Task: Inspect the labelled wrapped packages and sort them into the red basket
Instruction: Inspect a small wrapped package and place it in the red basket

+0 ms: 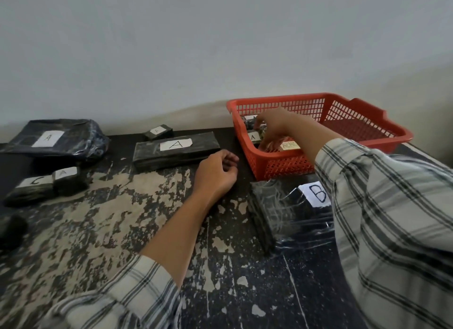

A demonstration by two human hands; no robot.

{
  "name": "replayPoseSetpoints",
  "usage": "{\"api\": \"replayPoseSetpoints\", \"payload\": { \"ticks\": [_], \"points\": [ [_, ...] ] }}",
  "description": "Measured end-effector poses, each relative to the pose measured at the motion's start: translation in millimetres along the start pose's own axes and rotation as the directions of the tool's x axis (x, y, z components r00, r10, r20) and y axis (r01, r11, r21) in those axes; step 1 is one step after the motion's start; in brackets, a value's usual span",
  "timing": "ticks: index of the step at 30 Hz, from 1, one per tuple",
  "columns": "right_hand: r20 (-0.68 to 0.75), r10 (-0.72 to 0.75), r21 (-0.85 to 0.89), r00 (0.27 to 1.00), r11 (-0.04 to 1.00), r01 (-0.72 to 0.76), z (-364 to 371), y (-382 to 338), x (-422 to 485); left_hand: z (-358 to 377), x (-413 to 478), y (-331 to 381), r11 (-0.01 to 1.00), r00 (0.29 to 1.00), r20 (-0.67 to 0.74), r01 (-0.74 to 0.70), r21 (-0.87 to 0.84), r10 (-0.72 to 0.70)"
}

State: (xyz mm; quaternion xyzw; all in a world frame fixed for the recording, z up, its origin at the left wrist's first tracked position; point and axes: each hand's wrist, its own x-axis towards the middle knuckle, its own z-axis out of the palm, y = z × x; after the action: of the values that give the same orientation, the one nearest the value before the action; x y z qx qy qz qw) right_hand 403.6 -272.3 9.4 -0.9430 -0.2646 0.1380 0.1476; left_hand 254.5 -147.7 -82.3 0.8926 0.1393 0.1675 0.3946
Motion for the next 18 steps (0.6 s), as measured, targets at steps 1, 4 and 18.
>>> {"api": "replayPoseSetpoints", "payload": {
  "ticks": [1, 4, 18],
  "points": [
    [0.001, 0.006, -0.003, 1.0, 1.0, -0.006, 1, 0, 0, 0, 0, 0, 1.0, 1.0, 0.0, -0.002, -0.001, 0.002],
    [0.005, 0.01, -0.013, 1.0, 1.0, -0.01, 2, -2, -4, 1, 0, 0, 1.0, 1.0, -0.001, -0.007, -0.014, 0.007],
    [-0.54, -0.203, -0.247, 0.817, 0.966, 0.076, -6, -102, -83, -66, -24, 4, 0.994, 0.988, -0.13, -0.087, -0.065, 0.078]
  ]
}}
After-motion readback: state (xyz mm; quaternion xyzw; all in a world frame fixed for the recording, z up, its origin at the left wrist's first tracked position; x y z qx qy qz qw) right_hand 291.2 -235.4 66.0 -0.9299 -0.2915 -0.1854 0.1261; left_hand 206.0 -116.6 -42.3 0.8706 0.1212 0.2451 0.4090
